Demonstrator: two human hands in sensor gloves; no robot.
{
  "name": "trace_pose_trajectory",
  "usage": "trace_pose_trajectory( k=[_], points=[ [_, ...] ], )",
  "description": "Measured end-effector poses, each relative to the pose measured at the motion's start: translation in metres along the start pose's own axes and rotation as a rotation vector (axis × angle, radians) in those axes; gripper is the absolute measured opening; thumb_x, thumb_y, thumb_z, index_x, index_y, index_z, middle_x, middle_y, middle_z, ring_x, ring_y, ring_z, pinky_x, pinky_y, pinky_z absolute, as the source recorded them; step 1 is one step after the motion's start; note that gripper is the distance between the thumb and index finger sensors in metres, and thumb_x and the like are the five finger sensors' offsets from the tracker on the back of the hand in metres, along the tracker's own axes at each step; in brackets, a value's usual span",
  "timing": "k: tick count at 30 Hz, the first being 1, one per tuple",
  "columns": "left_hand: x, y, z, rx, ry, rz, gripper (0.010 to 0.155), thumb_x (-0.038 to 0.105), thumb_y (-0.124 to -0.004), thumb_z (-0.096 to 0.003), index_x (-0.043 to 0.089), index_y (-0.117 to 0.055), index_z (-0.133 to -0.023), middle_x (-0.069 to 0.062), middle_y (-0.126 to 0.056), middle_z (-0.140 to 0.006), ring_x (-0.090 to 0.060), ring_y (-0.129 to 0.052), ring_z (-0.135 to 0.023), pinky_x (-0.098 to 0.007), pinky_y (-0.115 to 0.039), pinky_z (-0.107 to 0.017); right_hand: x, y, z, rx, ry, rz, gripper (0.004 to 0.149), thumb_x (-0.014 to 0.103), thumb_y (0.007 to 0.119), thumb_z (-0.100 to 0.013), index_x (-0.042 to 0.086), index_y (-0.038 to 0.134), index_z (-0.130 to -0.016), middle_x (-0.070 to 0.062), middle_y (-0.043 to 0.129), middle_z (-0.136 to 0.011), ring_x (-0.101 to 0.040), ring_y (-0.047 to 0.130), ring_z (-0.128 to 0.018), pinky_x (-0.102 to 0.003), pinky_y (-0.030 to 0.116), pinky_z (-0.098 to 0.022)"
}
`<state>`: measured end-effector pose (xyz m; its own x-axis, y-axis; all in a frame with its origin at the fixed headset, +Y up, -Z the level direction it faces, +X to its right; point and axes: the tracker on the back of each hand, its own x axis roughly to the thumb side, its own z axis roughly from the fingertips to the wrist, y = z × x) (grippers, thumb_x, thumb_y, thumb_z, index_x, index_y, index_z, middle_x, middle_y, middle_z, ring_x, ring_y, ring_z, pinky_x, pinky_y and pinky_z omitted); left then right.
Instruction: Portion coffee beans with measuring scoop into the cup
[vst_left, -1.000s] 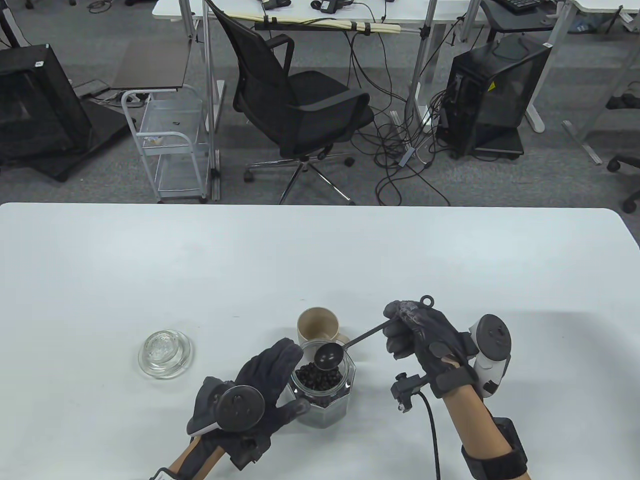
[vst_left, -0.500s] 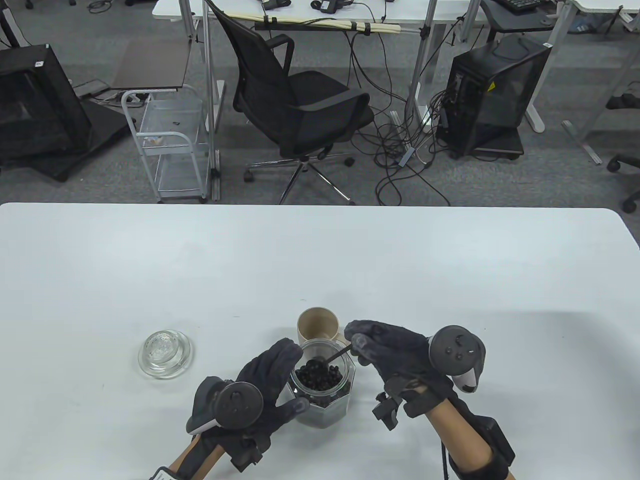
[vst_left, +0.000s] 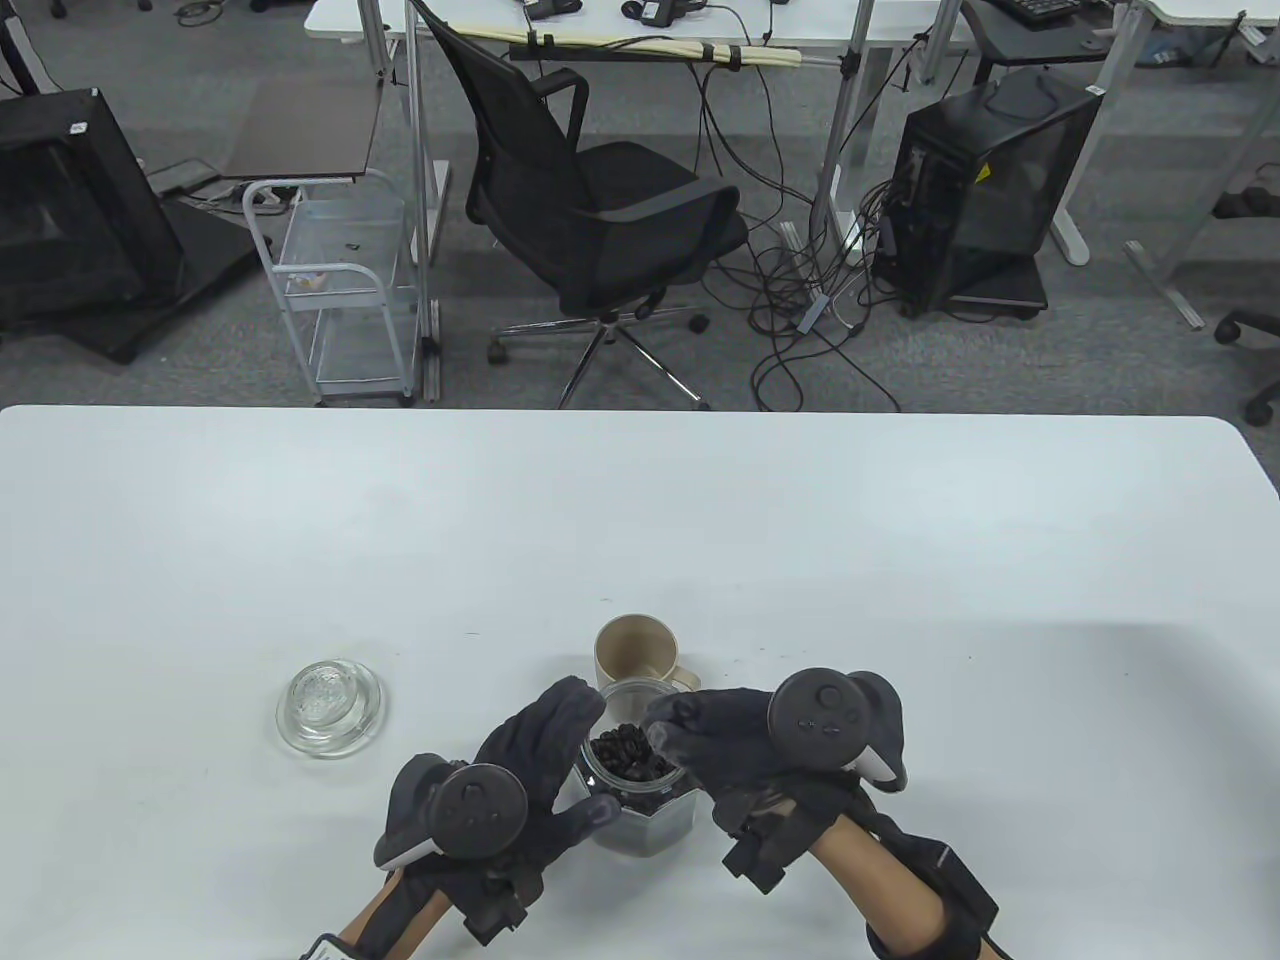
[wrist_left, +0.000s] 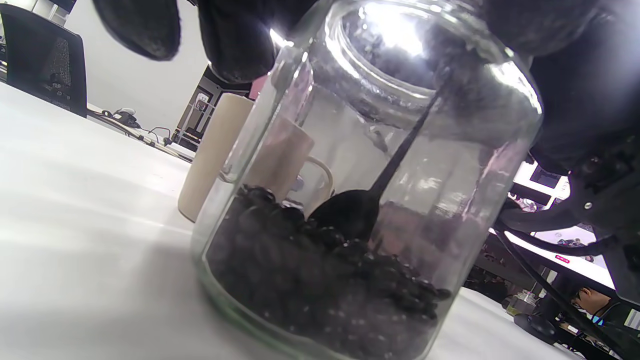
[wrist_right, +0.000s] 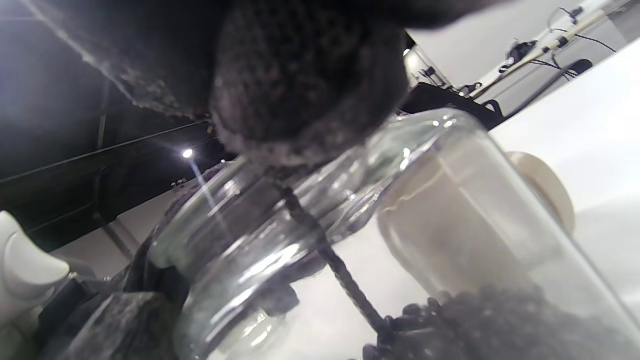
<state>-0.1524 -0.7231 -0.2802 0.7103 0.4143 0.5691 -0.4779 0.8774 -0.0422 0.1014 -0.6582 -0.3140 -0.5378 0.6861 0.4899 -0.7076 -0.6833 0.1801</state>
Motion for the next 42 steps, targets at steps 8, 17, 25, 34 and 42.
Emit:
trace_pose_trajectory(
  k=[8,17,25,34,42],
  points=[
    [0.000,0.000,0.000,-0.001,0.001,0.002,0.091,0.074,-0.056,-0.0514,0.024,-0.014,-0.115,-0.012,-0.027,-0.125,-0.036,-0.062,-0.111,-0.063,-0.058,-0.077,-0.024,0.000,0.003,-0.052,0.200,-0.318,0.044,0.046,0.085,-0.050,0.012,0.098,-0.073,-0.012,0.108,-0.046,-0.013,0.103,-0.016,-0.021,0.085,-0.007],
    [0.001,0.000,0.001,-0.001,0.002,0.002,0.091,0.074,-0.056,-0.0513,0.024,-0.014,-0.115,-0.012,-0.027,-0.125,-0.036,-0.062,-0.111,-0.063,-0.058,-0.077,-0.053,-0.007,0.009,-0.122,0.383,-0.585,0.044,0.047,0.083,-0.051,0.011,0.097,-0.072,-0.012,0.107,-0.042,-0.010,0.105,-0.017,-0.020,0.086,-0.007],
    [0.001,0.000,0.001,-0.002,0.002,0.002,0.091,0.074,-0.056,-0.0514,0.024,-0.014,-0.115,-0.012,-0.027,-0.125,-0.036,-0.062,-0.111,-0.063,-0.058,-0.077,-0.088,-0.008,0.012,-0.134,0.485,-0.830,0.044,0.047,0.081,-0.053,0.011,0.096,-0.072,-0.011,0.107,-0.042,-0.011,0.105,-0.019,-0.021,0.087,-0.009],
    [0.001,0.000,0.001,-0.001,0.002,0.000,0.091,0.074,-0.056,-0.0514,0.024,-0.014,-0.115,-0.012,-0.027,-0.125,-0.036,-0.062,-0.111,-0.063,-0.058,-0.077,-0.103,-0.011,0.013,-0.181,0.521,-0.896,0.044,0.048,0.079,-0.054,0.012,0.095,-0.074,-0.010,0.106,-0.044,-0.011,0.104,-0.022,-0.022,0.087,-0.012],
    [0.001,0.000,0.001,-0.002,0.002,0.001,0.091,0.074,-0.056,-0.0514,0.024,-0.014,-0.115,-0.012,-0.027,-0.125,-0.036,-0.062,-0.111,-0.063,-0.058,-0.077,-0.111,-0.020,0.013,-0.212,0.521,-0.898,0.044,0.048,0.079,-0.054,0.012,0.095,-0.074,-0.009,0.106,-0.044,-0.011,0.104,-0.023,-0.022,0.087,-0.013]
  ],
)
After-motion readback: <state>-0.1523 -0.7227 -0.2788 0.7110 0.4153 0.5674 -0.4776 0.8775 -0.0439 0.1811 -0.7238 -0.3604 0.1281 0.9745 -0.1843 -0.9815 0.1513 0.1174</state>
